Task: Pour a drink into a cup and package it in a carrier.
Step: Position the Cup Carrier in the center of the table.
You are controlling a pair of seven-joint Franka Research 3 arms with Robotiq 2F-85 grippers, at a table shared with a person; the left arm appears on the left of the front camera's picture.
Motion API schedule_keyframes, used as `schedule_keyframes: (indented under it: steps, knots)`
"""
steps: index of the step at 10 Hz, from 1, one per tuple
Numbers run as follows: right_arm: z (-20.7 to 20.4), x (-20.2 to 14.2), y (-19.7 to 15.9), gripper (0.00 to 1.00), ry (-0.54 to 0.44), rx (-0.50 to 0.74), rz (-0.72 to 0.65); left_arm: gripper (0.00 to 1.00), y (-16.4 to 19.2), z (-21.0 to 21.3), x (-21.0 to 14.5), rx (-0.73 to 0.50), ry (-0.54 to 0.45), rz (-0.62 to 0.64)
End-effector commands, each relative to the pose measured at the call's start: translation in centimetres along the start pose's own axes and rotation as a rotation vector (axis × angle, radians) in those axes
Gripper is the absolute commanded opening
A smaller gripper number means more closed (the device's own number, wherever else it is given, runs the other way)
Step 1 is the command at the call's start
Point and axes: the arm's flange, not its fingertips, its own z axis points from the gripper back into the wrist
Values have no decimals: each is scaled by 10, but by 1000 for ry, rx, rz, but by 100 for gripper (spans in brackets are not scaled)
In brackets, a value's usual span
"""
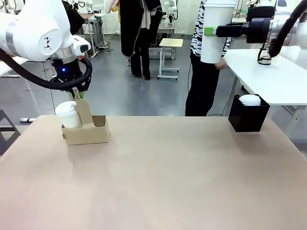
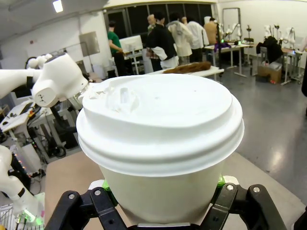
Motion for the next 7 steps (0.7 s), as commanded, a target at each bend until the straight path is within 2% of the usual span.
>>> schedule_keyframes:
  steps: [1, 3, 4, 5, 7]
  knots:
    - [-2, 5, 0, 80, -7, -10, 6, 0, -1, -2, 1, 30, -8, 29]
    - [-2, 5, 0, 80, -7, -10, 6, 0, -5, -1, 1, 20, -11, 27]
    - [-2, 5, 0, 80, -7, -10, 6, 0, -7, 0, 2, 41, -32, 75]
    - [-2, 5, 0, 80, -7, -10, 6, 0, -1, -1, 0, 0, 1, 9]
    - [-2, 5, 0, 80, -7, -10, 6, 0, -1, -1, 0, 0, 1, 9]
